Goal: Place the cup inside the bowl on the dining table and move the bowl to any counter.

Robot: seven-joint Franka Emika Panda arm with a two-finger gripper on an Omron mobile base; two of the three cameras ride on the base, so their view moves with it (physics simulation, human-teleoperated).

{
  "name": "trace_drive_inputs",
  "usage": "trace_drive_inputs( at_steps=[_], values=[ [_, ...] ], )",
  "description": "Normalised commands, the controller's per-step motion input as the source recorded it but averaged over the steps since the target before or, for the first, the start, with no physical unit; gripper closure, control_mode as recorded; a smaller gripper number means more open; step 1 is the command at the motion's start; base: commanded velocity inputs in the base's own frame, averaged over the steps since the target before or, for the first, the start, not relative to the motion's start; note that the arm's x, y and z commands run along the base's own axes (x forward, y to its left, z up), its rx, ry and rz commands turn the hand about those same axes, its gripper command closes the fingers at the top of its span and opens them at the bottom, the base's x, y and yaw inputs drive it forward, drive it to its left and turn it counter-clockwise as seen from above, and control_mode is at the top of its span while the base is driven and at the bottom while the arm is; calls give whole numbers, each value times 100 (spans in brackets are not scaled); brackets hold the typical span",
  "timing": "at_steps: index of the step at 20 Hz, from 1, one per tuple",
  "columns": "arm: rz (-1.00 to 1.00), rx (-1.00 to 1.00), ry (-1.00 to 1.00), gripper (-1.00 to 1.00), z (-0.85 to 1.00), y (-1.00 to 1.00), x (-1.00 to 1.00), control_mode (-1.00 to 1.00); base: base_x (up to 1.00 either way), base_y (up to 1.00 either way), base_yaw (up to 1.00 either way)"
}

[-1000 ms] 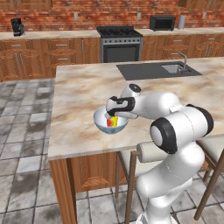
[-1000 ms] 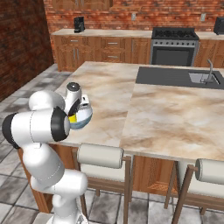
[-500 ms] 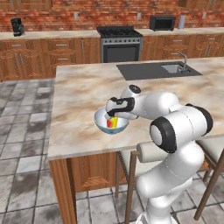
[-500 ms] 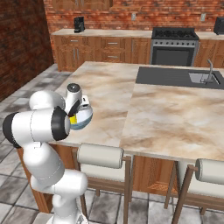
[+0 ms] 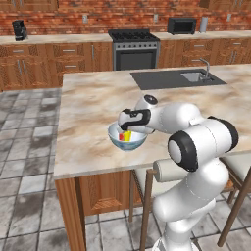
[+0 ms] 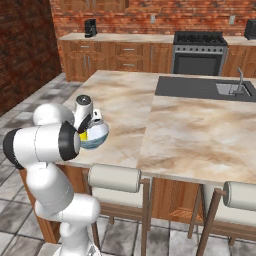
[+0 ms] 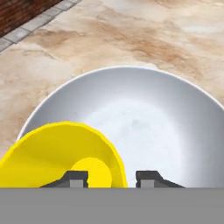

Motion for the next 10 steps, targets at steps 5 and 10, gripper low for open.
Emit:
trace_drive_inputs(
  at_steps=[5, 10],
  values=[
    [0, 0, 6, -100, 30, 0, 1, -100, 0, 0, 0],
    [0, -1, 6, -100, 60, 0, 3, -100, 0, 0, 0]
  ],
)
